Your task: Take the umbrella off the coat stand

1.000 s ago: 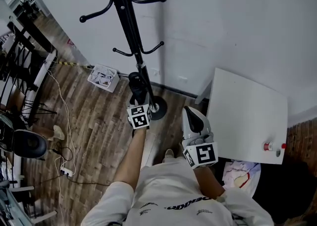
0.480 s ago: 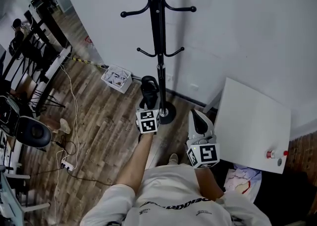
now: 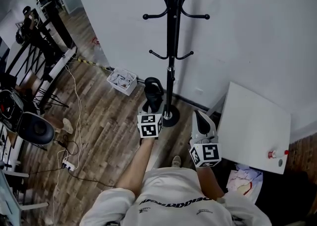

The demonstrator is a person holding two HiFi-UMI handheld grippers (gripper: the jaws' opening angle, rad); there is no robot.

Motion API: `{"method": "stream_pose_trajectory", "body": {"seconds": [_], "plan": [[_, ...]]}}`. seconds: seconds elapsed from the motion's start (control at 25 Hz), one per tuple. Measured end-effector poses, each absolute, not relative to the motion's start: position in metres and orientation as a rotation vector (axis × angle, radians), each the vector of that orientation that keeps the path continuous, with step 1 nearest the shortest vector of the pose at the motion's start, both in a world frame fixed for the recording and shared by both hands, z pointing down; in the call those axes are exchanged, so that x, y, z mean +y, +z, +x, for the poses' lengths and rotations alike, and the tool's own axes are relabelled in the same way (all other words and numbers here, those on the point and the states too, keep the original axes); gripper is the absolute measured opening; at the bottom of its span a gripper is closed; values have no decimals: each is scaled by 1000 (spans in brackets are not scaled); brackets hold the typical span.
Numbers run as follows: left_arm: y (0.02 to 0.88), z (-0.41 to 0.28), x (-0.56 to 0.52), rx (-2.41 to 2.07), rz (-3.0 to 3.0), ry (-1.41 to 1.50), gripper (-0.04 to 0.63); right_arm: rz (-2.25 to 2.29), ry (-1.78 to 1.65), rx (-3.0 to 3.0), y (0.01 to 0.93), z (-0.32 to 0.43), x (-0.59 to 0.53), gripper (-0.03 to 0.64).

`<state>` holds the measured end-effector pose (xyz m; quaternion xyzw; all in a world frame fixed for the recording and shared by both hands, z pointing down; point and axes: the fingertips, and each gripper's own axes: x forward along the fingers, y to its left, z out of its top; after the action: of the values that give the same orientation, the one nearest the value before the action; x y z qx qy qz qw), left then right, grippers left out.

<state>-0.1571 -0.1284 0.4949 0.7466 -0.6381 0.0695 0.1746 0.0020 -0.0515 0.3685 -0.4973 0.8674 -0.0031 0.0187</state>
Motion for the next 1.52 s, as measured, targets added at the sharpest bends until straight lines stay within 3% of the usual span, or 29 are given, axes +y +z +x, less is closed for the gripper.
{"method": "stream_pose_trajectory", "body": {"seconds": [0.92, 1.52], "plan": [[377, -140, -67, -1719, 2336, 36, 249, -1532, 36, 2647, 340, -8, -39, -2], [356, -126, -46, -1714, 2394, 8, 249, -1496, 50, 2661, 340, -16, -43, -2]]}}
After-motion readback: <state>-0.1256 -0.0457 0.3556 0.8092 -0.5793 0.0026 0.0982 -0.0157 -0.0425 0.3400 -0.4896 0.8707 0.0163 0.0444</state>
